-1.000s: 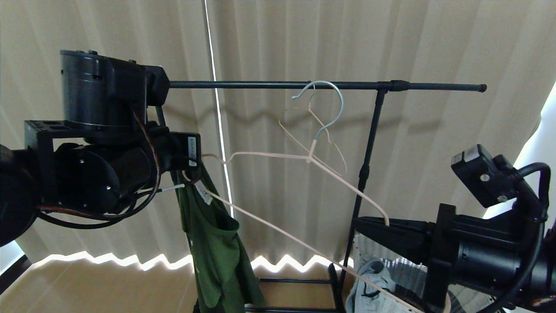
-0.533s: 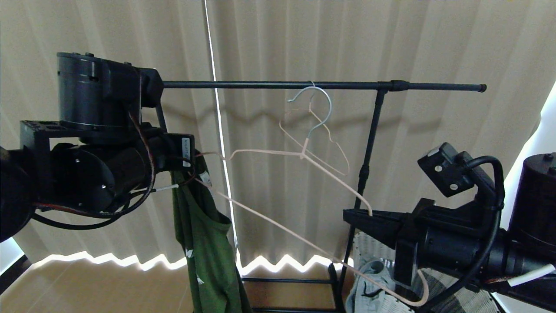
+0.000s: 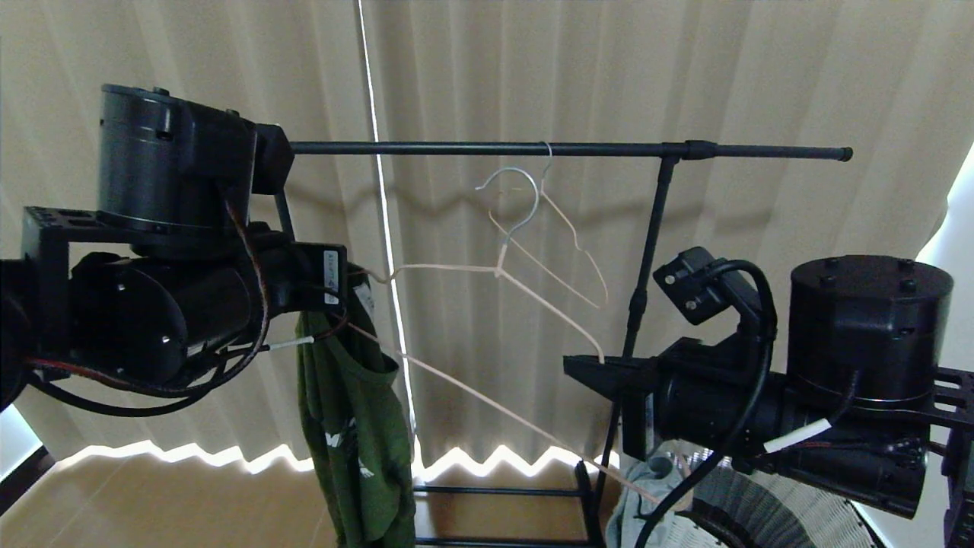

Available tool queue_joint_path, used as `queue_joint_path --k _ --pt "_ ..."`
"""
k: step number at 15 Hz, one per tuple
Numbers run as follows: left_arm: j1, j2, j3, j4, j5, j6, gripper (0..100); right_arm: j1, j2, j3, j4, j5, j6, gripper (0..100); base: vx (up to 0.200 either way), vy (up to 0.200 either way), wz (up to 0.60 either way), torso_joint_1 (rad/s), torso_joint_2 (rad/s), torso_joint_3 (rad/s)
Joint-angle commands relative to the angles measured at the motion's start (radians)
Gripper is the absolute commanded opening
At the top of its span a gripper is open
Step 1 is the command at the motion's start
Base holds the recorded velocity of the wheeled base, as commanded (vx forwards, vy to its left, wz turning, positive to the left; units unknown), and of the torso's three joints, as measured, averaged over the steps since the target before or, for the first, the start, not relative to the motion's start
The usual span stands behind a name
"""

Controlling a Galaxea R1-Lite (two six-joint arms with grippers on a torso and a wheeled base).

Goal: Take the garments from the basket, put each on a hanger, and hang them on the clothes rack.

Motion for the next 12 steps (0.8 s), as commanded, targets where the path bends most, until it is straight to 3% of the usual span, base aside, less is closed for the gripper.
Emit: queue_joint_path --k 1,8,11,12 --pt "-0.027 -0.012 -0.004 0.0 0.0 -0.009 0 0.004 0.039 -0.012 0.001 0.002 -0.002 0 0.0 0.0 0.0 0.0 0.0 0.0" --pt "-0.142 -0.029 -0.009 -0.009 -0.054 -0.02 0 0.018 0.077 -0.041 -0.005 0.008 0.0 0 0.0 0.0 0.0 0.0 0.0 0.0" --pt "-0.159 -0.078 0.005 -0.013 -0.299 0.044 0 0.038 0.085 -0.047 -0.007 0.01 0.001 0 0.0 0.0 0.0 0.0 0.0 0.0" --pt "-0.159 -0.081 0.005 -0.013 -0.316 0.05 0 0.038 0.086 -0.047 -0.007 0.01 0.001 0 0.0 0.0 0.0 0.0 0.0 0.0"
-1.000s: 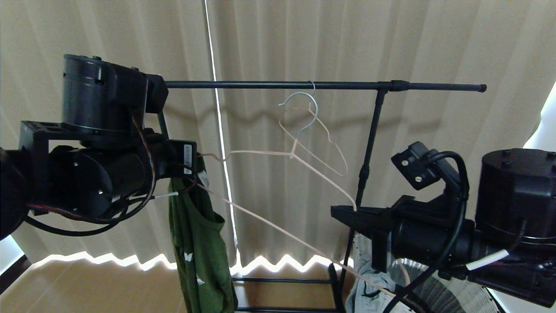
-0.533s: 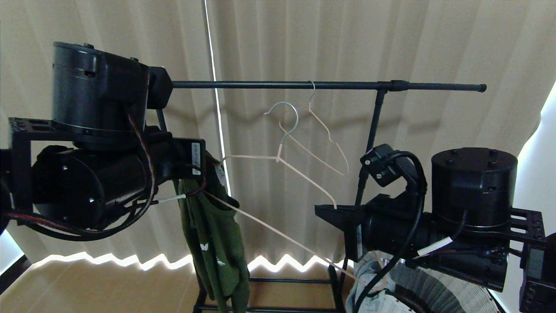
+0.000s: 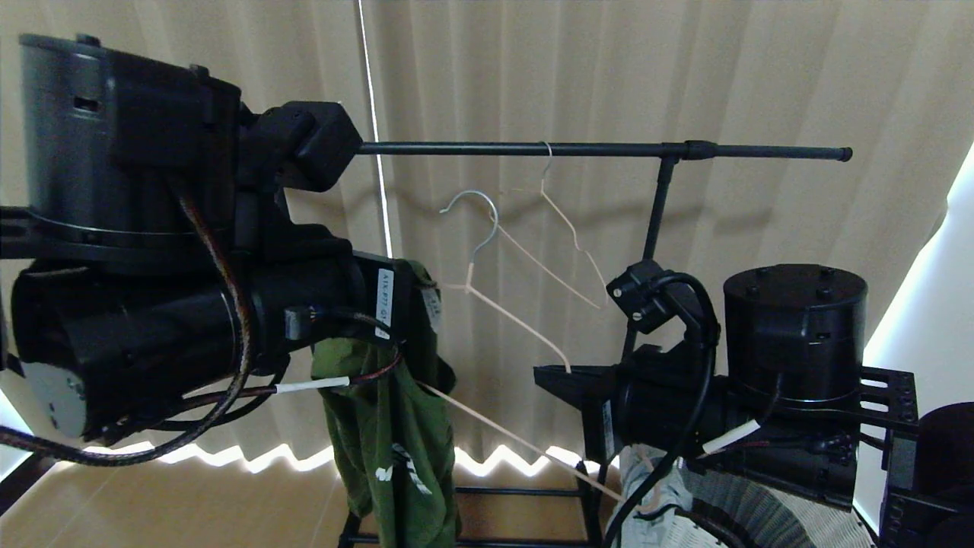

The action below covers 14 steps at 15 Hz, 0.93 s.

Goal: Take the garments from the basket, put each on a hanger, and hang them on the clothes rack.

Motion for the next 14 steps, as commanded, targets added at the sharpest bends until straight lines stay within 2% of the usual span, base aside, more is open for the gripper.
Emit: queue_joint_path --k 1,4,9,10,13,14 --pt "0.002 -0.04 0.018 -0.001 -0.101 0.059 0 0.004 0.004 -0.005 -0.002 0.001 0.001 0 0.0 0.0 0.0 0.0 0.0 0.0" --pt "0.002 -0.049 0.062 -0.01 -0.111 0.125 0 0.004 -0.004 -0.005 -0.002 -0.001 0.004 0 0.0 0.0 0.0 0.0 0.0 0.0" --pt "0.013 -0.088 0.125 -0.052 -0.111 0.131 0 0.004 -0.036 0.001 -0.002 -0.002 0.005 0 0.0 0.0 0.0 0.0 0.0 0.0" --pt "0.014 -0.091 0.131 -0.052 -0.111 0.132 100 0.005 -0.048 0.003 -0.002 -0.002 0.005 0 0.0 0.0 0.0 0.0 0.0 0.0" --pt "0.008 -0.109 0.141 -0.052 -0.114 0.142 100 0.016 -0.078 0.005 -0.02 -0.002 0.001 0 0.0 0.0 0.0 0.0 0.0 0.0" --pt "0.009 -0.125 0.165 -0.064 -0.114 0.165 100 0.017 -0.081 0.015 -0.081 -0.004 -0.004 0 0.0 0.0 0.0 0.0 0.0 0.0"
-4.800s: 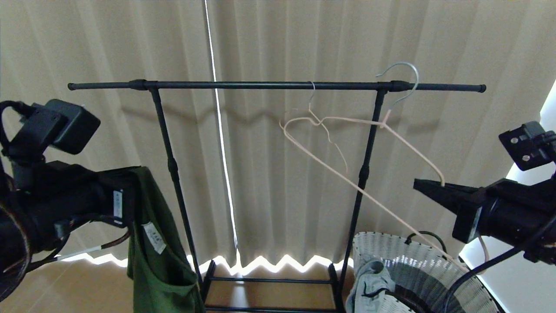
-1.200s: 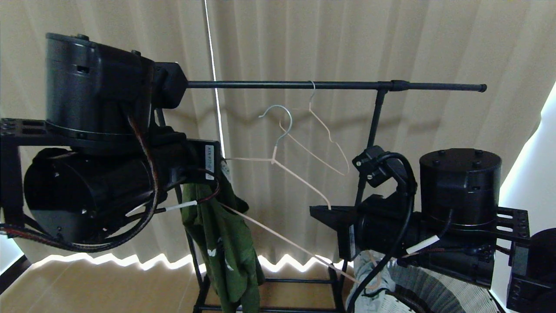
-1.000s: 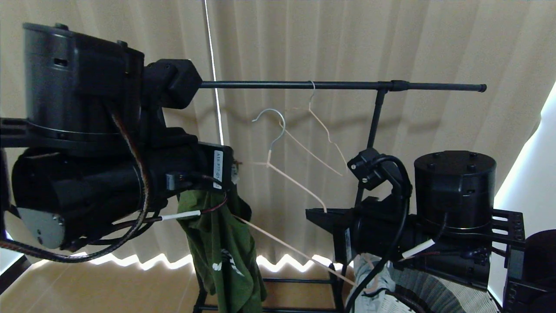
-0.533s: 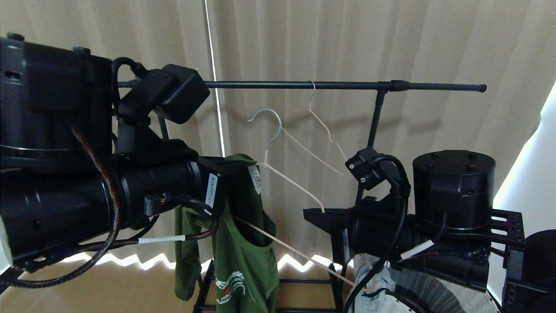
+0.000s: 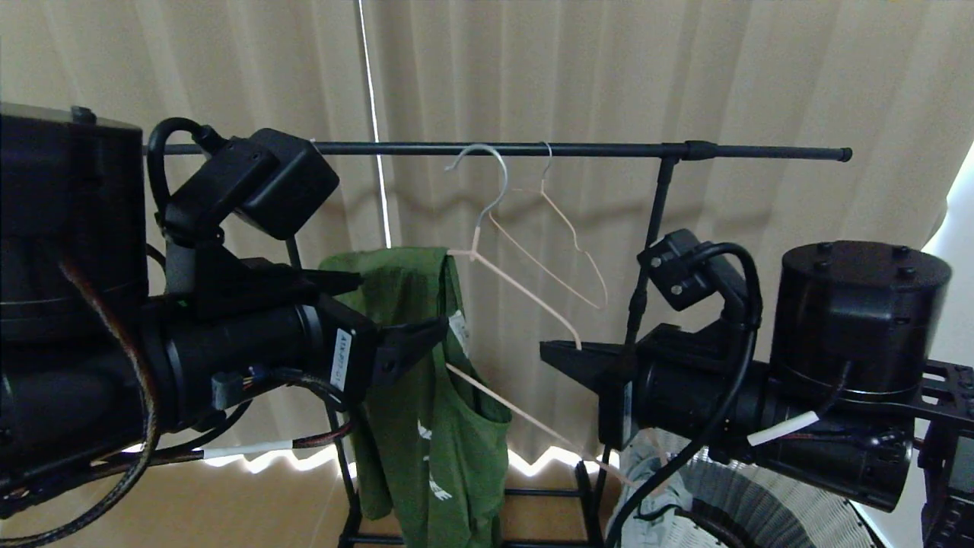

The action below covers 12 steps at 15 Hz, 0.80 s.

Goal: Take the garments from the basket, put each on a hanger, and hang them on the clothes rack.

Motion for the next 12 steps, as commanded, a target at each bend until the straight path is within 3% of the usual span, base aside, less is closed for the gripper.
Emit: queue_joint_path --k 1,3,4,6,9,10,11,12 --pt "0.004 -0.028 0.041 -0.029 0.001 0.016 100 0.003 -0.028 0.022 -0.047 0.0 -0.01 0 0.0 0.0 0.0 0.0 0.0 0.0" --pt "0.005 -0.042 0.077 -0.078 0.001 0.019 100 0.003 -0.042 0.038 -0.055 0.002 -0.016 0 0.0 0.0 0.0 0.0 0.0 0.0" --pt "0.031 -0.053 0.118 -0.167 0.001 0.056 100 -0.003 -0.07 0.065 -0.055 0.002 -0.045 0 0.0 0.0 0.0 0.0 0.0 0.0" --pt "0.079 -0.053 0.135 -0.221 -0.019 0.148 100 -0.029 -0.104 0.09 -0.05 0.012 -0.085 0 0.0 0.0 0.0 0.0 0.0 0.0" --pt "0.211 -0.056 0.126 -0.23 -0.26 0.362 100 -0.092 -0.145 0.108 -0.046 0.124 -0.13 0 0.0 0.0 0.0 0.0 0.0 0.0" --pt "0.217 -0.056 0.126 -0.23 -0.273 0.375 100 -0.094 -0.145 0.108 -0.046 0.126 -0.13 0 0.0 0.0 0.0 0.0 0.0 0.0" --pt "0.274 -0.05 0.124 -0.232 -0.375 0.553 100 -0.095 -0.142 0.108 -0.046 0.133 -0.131 0 0.0 0.0 0.0 0.0 0.0 0.0" --pt "0.278 -0.048 0.118 -0.232 -0.403 0.607 100 -0.095 -0.139 0.11 -0.044 0.135 -0.134 0 0.0 0.0 0.0 0.0 0.0 0.0"
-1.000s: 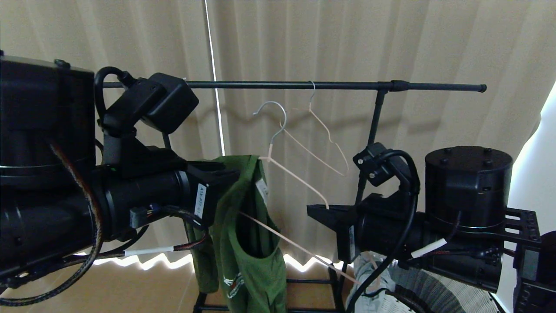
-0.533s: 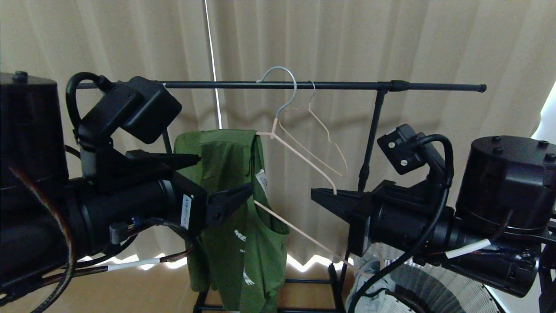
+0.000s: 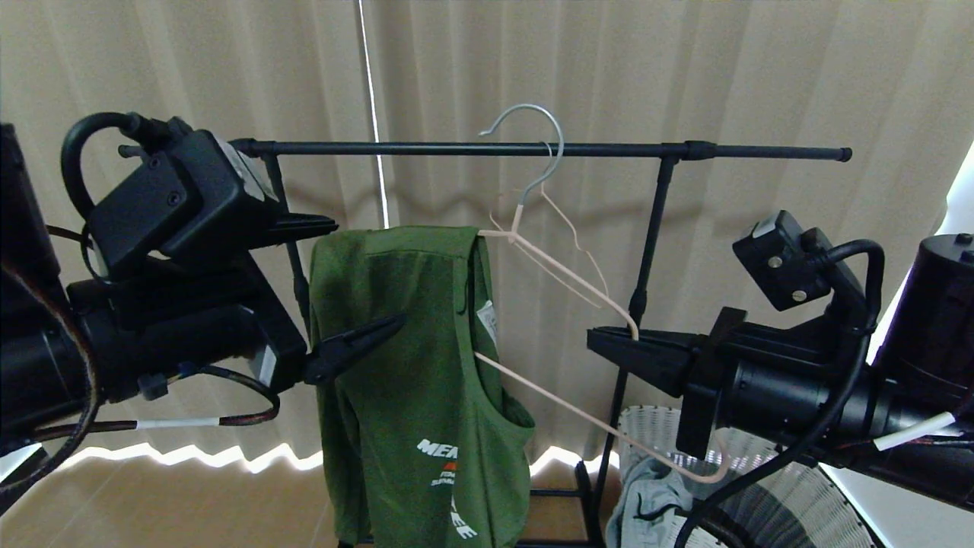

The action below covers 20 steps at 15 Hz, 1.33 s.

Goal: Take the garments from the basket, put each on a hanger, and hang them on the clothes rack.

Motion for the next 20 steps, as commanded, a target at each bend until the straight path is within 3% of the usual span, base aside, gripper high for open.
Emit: queue_joint_path --k 1,4,8,13,14,20 --pt "0.039 0.011 -0.022 -0.001 -0.044 0.095 100 -0.002 -0.001 0.0 0.0 0.004 -0.012 0 0.0 0.0 0.0 0.0 0.0 0.0" --pt "0.039 0.048 -0.048 -0.009 -0.046 0.101 100 0.001 -0.001 -0.003 -0.001 0.039 -0.028 0 0.0 0.0 0.0 0.0 0.0 0.0" --pt "0.039 0.109 -0.048 -0.098 -0.046 0.132 100 0.04 -0.004 0.003 -0.001 0.045 -0.035 0 0.0 0.0 0.0 0.0 0.0 0.0" --pt "0.044 0.12 -0.047 -0.102 -0.046 0.176 100 0.055 -0.002 0.004 -0.003 0.085 -0.035 0 0.0 0.0 0.0 0.0 0.0 0.0" --pt "0.044 0.119 -0.045 -0.102 -0.046 0.178 0 0.061 -0.002 0.004 -0.003 0.087 -0.035 0 0.0 0.0 0.0 0.0 0.0 0.0" --pt "0.044 0.119 -0.038 -0.102 -0.046 0.178 0 0.063 -0.004 0.004 -0.007 0.085 -0.035 0 0.0 0.0 0.0 0.0 0.0 0.0"
